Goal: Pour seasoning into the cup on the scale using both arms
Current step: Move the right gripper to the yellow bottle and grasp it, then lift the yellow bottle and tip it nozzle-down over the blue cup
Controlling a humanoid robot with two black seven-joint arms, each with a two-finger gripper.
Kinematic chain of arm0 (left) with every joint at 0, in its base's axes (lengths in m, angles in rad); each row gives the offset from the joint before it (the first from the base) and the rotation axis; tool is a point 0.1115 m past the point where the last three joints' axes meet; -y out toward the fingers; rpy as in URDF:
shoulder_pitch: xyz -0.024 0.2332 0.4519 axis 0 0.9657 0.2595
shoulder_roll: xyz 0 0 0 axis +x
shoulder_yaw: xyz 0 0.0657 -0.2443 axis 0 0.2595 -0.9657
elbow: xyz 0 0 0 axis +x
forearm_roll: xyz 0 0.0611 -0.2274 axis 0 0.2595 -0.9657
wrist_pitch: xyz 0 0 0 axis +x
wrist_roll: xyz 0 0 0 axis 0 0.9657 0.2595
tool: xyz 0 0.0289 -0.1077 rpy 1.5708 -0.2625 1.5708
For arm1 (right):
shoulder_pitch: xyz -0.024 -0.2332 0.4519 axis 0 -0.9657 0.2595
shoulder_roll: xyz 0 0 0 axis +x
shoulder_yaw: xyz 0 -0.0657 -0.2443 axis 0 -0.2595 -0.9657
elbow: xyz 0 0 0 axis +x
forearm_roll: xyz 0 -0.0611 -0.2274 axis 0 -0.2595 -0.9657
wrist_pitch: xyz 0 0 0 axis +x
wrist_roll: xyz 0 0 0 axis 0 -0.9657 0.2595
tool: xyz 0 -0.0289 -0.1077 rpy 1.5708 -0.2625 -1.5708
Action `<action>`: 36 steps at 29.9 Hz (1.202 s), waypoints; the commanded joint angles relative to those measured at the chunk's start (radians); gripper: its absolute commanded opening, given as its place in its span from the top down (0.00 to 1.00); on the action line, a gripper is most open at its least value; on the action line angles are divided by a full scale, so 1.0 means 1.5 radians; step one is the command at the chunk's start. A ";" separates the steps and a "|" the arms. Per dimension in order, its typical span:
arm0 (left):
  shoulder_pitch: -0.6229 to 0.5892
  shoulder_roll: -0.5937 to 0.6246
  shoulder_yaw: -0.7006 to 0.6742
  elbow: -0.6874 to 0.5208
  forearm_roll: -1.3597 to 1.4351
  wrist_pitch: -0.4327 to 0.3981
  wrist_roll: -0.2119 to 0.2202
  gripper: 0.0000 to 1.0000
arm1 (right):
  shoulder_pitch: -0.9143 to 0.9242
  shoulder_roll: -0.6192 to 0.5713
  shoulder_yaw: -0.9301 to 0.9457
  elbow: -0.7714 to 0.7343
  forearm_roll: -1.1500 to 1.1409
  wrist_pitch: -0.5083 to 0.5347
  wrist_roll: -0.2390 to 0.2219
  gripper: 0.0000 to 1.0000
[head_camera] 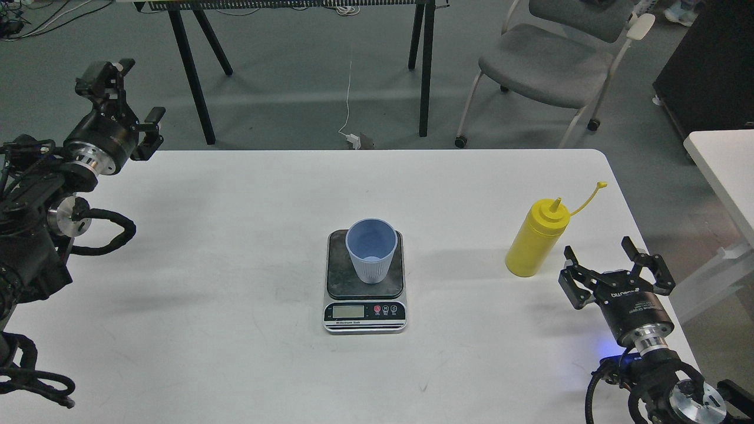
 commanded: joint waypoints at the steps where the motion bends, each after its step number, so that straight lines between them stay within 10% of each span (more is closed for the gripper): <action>1: 0.002 0.005 0.000 0.000 0.001 0.000 0.000 0.01 | 0.018 0.042 -0.001 -0.027 -0.022 0.000 0.000 0.01; 23: 0.019 0.010 0.001 0.000 0.003 0.000 0.000 0.01 | 0.161 0.175 -0.024 -0.219 -0.085 0.000 0.031 0.04; 25: 0.018 0.010 0.000 0.000 0.003 0.000 0.000 0.01 | 0.168 0.181 -0.025 -0.226 -0.086 0.000 0.040 0.15; 29: 0.018 0.010 0.001 0.000 0.003 0.000 0.000 0.01 | 0.174 0.183 -0.023 -0.228 -0.162 0.000 0.091 0.70; 36: 0.017 0.009 0.000 0.000 0.003 0.000 0.000 0.01 | 0.175 0.183 -0.023 -0.226 -0.217 0.000 0.114 0.91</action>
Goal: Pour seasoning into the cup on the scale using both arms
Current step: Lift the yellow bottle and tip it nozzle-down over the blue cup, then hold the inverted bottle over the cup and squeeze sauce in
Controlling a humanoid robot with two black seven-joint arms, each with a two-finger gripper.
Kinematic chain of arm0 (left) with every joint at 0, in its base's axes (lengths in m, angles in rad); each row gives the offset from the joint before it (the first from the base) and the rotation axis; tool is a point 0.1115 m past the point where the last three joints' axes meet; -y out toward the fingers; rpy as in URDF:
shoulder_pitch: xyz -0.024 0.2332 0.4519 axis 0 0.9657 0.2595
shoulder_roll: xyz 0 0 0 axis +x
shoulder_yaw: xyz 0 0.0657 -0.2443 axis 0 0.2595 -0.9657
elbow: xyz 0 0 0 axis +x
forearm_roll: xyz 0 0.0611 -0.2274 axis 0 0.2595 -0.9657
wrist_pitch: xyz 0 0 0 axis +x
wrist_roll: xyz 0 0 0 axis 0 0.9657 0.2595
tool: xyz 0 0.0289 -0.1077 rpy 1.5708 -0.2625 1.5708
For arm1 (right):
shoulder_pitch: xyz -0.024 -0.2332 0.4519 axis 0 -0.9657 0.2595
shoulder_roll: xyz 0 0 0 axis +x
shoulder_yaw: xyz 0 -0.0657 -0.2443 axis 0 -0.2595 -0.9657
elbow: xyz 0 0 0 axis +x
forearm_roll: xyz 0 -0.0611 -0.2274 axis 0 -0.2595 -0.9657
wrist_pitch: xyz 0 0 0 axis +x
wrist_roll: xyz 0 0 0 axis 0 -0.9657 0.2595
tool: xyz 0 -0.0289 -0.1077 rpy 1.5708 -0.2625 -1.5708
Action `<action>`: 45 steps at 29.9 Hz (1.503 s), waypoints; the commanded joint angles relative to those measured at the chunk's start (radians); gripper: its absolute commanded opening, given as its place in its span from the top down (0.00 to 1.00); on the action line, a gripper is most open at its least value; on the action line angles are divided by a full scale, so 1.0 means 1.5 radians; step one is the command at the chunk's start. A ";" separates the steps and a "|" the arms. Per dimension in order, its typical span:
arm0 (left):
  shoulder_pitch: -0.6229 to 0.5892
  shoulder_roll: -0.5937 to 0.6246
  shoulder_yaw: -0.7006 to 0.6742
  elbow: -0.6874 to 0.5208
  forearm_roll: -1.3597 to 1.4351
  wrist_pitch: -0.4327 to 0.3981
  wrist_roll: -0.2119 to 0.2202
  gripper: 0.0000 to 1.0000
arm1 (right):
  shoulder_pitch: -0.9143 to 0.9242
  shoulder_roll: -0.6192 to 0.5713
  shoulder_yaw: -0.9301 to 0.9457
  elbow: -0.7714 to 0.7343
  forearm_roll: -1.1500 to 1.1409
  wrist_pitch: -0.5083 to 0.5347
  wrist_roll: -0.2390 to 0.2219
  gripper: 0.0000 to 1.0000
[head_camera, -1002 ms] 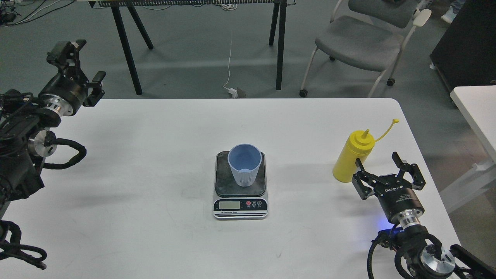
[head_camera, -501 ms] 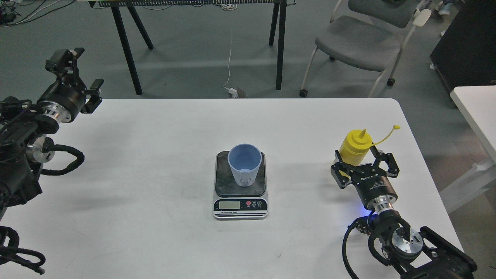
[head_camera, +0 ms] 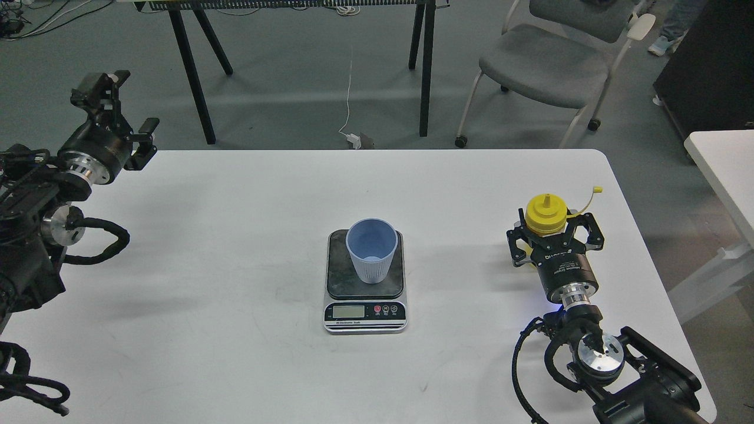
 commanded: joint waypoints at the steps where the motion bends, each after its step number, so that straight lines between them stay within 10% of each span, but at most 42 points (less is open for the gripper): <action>1: -0.001 -0.001 0.000 -0.001 0.001 0.000 0.000 0.01 | 0.002 -0.001 -0.004 0.004 -0.018 0.000 0.002 0.92; 13: -0.004 -0.007 -0.001 -0.001 -0.002 0.000 0.000 0.01 | 0.153 -0.186 -0.076 0.167 -0.415 0.000 -0.038 0.93; 19: -0.004 -0.012 -0.005 -0.001 -0.003 0.000 0.000 0.01 | 0.347 -0.246 -0.292 0.184 -0.568 -0.114 -0.055 0.94; 31: -0.006 -0.032 -0.007 -0.001 -0.003 0.000 0.000 0.01 | 0.614 -0.160 -0.618 0.163 -0.762 -0.279 -0.077 0.94; 45: -0.004 -0.034 -0.007 -0.001 -0.003 0.000 0.000 0.01 | 0.627 -0.038 -0.653 0.085 -0.896 -0.336 -0.083 0.94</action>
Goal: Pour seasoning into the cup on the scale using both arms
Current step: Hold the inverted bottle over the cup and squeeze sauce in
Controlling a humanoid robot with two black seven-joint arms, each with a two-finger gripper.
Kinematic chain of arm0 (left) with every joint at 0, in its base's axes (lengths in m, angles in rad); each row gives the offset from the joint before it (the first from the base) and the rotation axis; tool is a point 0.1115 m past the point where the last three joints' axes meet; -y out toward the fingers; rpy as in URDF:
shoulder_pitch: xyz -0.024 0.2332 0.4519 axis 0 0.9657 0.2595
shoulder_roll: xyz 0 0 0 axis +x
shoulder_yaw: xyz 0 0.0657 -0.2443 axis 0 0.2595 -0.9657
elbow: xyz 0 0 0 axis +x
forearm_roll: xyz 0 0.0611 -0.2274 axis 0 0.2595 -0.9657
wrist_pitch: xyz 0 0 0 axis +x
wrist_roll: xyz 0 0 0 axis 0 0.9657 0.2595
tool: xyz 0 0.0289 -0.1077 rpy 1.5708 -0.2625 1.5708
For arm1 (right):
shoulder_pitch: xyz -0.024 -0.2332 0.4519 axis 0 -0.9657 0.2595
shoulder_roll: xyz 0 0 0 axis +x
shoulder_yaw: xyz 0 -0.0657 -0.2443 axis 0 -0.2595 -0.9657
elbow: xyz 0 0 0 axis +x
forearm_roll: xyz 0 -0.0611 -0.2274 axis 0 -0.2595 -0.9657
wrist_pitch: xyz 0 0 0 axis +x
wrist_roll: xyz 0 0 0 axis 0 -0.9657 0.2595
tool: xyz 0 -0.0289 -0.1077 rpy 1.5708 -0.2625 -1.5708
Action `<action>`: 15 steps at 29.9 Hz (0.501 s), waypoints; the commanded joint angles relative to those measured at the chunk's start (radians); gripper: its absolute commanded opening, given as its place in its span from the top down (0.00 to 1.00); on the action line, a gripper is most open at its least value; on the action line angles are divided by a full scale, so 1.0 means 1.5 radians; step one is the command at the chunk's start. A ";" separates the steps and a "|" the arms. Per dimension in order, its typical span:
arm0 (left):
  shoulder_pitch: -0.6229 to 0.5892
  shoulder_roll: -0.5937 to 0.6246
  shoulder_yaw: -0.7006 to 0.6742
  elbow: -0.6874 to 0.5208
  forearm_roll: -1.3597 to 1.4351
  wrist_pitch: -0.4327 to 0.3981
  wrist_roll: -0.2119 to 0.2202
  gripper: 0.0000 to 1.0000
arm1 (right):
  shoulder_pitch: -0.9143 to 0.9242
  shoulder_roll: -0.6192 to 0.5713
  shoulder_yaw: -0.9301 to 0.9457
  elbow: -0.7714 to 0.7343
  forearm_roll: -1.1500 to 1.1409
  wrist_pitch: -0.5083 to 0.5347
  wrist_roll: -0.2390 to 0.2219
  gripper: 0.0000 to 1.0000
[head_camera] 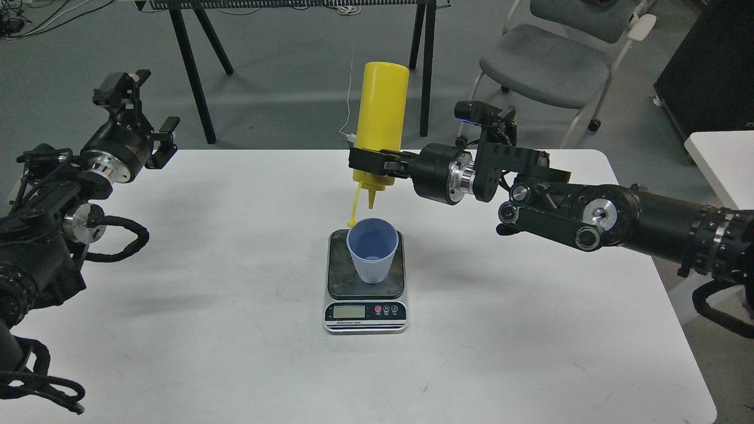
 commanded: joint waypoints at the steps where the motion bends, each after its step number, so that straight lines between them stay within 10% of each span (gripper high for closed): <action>1: 0.002 -0.001 -0.001 0.000 -0.001 0.000 0.000 0.01 | -0.001 0.006 -0.001 -0.003 -0.031 -0.003 -0.001 0.94; 15: 0.002 0.000 -0.001 0.000 -0.001 0.000 0.000 0.01 | 0.000 0.016 -0.044 -0.007 -0.109 -0.032 -0.005 0.94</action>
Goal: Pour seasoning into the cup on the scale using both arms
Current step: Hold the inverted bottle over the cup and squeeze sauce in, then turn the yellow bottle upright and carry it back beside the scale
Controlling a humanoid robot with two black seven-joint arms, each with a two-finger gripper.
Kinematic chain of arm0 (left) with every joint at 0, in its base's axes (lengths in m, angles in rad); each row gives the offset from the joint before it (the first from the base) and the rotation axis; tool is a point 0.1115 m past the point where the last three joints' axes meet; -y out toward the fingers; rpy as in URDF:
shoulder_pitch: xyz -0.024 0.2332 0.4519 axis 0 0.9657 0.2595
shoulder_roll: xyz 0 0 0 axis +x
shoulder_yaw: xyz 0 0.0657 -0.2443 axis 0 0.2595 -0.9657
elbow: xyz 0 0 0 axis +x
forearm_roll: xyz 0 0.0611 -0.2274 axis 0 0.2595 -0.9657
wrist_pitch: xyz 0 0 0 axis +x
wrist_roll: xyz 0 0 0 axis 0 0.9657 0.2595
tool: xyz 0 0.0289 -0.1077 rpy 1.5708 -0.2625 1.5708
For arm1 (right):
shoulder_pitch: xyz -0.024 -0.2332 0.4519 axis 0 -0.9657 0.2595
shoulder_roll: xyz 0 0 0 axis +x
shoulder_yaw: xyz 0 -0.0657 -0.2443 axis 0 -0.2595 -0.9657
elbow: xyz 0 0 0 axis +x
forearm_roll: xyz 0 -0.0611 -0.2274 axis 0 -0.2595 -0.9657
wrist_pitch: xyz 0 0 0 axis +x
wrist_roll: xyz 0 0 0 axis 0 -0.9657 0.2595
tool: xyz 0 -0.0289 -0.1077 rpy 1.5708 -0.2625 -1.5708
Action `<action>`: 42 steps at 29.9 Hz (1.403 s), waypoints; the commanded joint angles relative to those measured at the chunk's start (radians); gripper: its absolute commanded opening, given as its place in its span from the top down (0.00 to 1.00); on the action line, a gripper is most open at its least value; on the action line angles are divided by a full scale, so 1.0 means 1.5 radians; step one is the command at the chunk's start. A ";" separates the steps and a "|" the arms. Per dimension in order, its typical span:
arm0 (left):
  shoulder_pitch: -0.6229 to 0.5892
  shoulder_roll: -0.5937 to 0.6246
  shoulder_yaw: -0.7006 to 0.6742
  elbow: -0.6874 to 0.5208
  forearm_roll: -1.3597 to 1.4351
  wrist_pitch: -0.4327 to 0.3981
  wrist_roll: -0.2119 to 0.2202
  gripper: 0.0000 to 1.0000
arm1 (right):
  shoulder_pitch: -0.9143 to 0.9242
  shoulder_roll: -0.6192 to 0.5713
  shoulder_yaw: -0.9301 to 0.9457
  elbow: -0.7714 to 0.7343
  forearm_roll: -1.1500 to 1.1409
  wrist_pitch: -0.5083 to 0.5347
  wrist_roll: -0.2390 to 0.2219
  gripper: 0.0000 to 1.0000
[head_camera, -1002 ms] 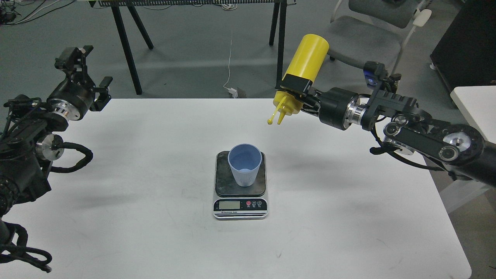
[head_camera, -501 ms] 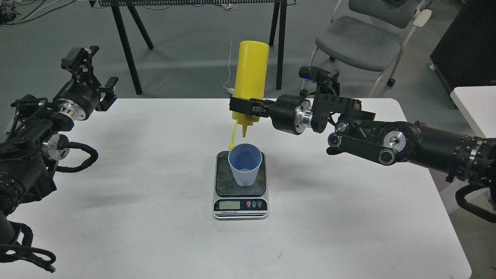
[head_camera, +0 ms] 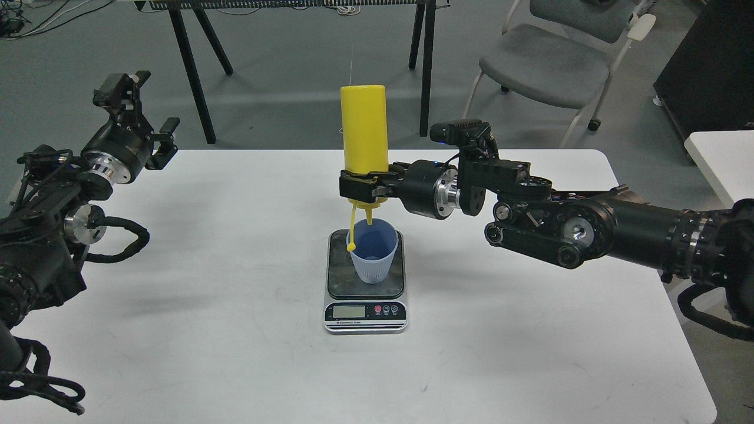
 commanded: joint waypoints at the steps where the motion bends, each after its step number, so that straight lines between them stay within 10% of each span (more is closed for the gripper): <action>1: 0.001 0.001 0.001 0.000 0.000 0.000 0.000 0.01 | 0.000 0.001 0.000 0.000 -0.030 -0.002 0.001 0.94; 17: -0.001 0.003 0.001 0.000 0.000 0.000 0.000 0.01 | -0.005 -0.005 0.019 0.002 -0.025 0.001 0.001 0.94; 25: 0.001 0.002 0.002 0.000 0.000 0.000 0.000 0.01 | -0.068 -0.082 0.189 0.064 0.353 0.118 0.008 0.94; 29: -0.001 0.002 0.001 0.001 0.000 0.000 0.000 0.01 | -0.180 -0.119 0.340 0.064 0.611 0.351 0.000 0.93; 36: -0.002 0.002 0.004 0.001 0.001 0.000 0.000 0.01 | -0.354 -0.170 0.496 0.056 1.032 0.363 -0.024 0.93; 42: -0.005 0.003 0.005 0.001 0.001 0.000 0.000 0.01 | -0.555 -0.137 0.655 0.072 1.088 0.363 -0.005 0.94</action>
